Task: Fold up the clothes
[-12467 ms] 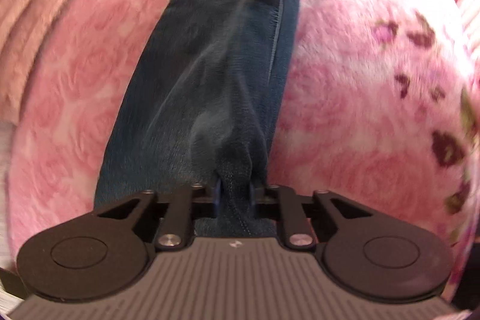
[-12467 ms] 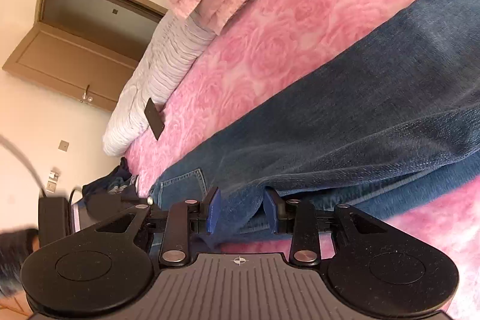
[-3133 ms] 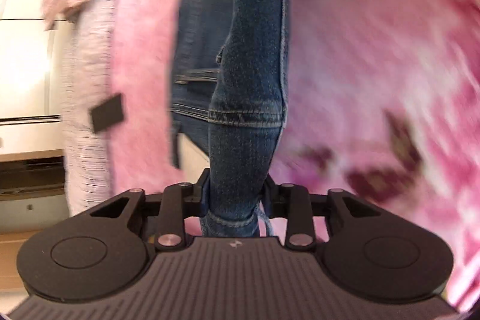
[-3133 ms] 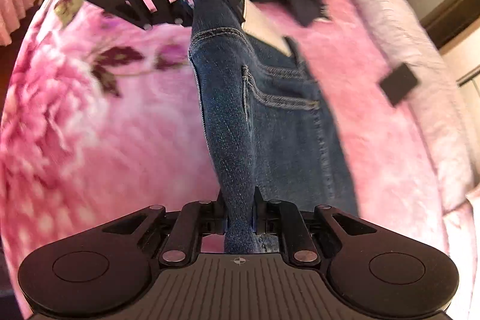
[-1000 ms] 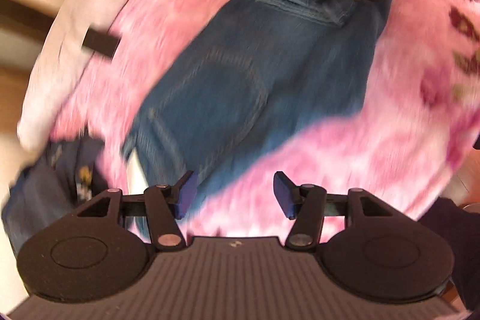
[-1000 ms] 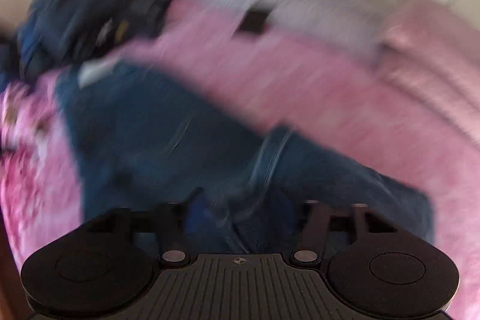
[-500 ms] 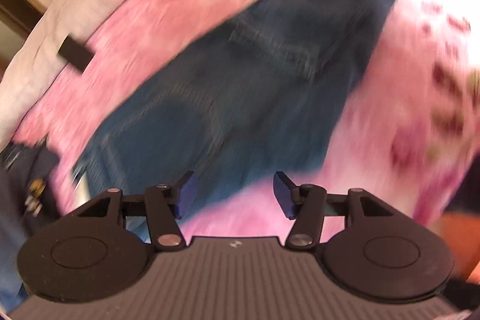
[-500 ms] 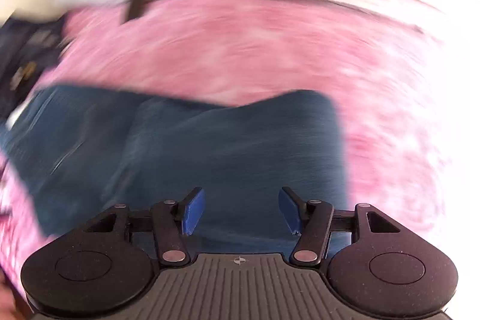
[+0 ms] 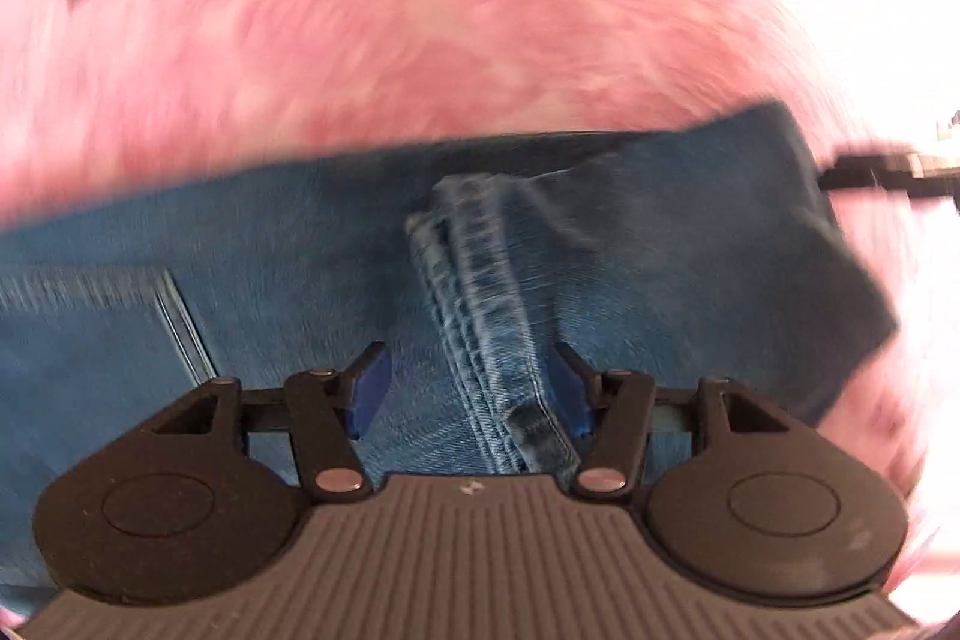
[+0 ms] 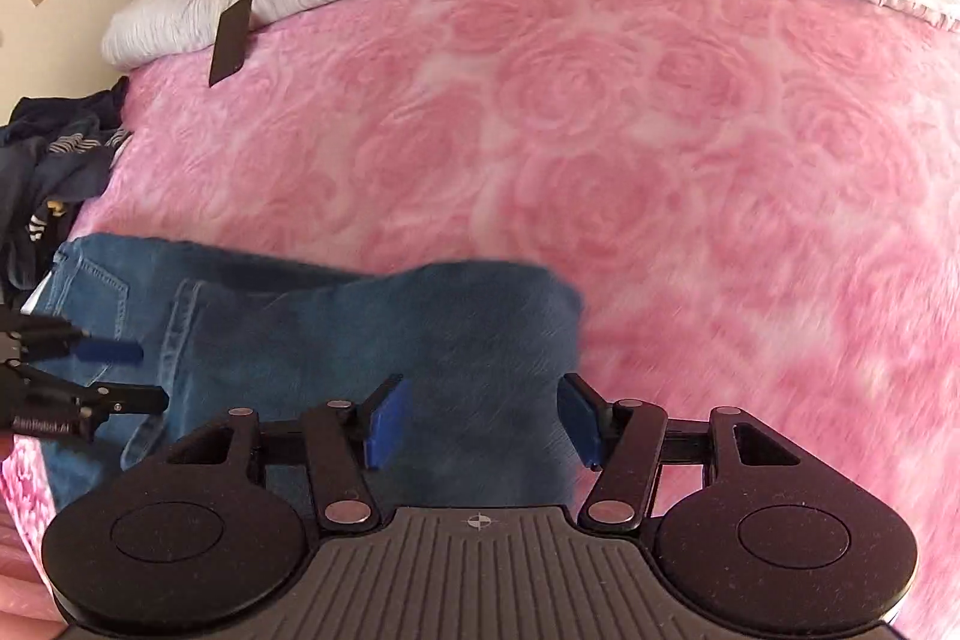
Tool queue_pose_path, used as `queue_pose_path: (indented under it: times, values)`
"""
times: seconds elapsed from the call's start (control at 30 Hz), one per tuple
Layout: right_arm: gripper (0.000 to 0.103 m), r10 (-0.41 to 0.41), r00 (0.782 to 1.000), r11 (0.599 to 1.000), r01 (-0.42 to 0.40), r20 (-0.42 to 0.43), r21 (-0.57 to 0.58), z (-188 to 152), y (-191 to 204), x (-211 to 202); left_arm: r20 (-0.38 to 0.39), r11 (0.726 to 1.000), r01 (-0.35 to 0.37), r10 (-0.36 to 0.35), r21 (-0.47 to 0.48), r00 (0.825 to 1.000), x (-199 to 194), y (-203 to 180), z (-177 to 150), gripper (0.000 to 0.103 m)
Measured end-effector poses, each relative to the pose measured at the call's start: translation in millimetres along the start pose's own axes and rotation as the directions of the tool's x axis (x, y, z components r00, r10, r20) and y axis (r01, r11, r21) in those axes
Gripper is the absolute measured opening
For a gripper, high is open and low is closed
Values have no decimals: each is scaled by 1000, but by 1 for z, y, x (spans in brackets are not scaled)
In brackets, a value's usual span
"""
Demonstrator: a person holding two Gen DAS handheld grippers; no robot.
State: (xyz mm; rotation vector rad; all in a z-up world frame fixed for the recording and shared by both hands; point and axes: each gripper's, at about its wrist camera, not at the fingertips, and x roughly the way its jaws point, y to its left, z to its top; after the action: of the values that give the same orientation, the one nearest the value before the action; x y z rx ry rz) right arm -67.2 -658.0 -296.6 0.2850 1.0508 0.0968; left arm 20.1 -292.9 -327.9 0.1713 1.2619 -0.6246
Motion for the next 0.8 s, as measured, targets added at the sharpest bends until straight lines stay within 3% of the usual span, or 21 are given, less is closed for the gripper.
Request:
queue_pose_path:
  times: [0.1, 0.2, 0.23, 0.37, 0.43, 0.5, 0.6, 0.8]
  values:
    - [58, 10, 1000, 999, -9, -24, 31, -1, -10, 6, 14, 972, 113, -112, -204, 994, 11, 23, 1, 50]
    - [58, 17, 999, 997, -14, -40, 70, -6, -17, 10, 18, 957, 135, -135, -257, 991, 15, 28, 3, 47]
    - [58, 19, 999, 996, -16, -45, 83, -8, -20, 11, 15, 961, 128, -128, -245, 992, 16, 25, 4, 37]
    - [58, 30, 997, 991, -21, -65, 134, -15, -29, 16, -13, 994, 41, -42, -97, 999, 16, 6, 9, 18]
    - [58, 36, 997, 987, -24, -75, 160, -18, -34, 18, 24, 1000, 16, -15, -14, 1000, 5, -2, 11, 7]
    - [58, 41, 996, 985, -28, -75, 172, -18, -36, 18, 67, 999, -1, -3, 50, 998, -5, -7, 12, 6]
    - [58, 52, 998, 987, -46, -39, 151, -12, -30, 14, 65, 999, 6, -8, 38, 998, 2, 2, 14, 6]
    - [59, 35, 997, 991, -26, -69, 128, -13, -24, 32, 61, 1000, 19, -19, 13, 998, 16, 19, 17, 12]
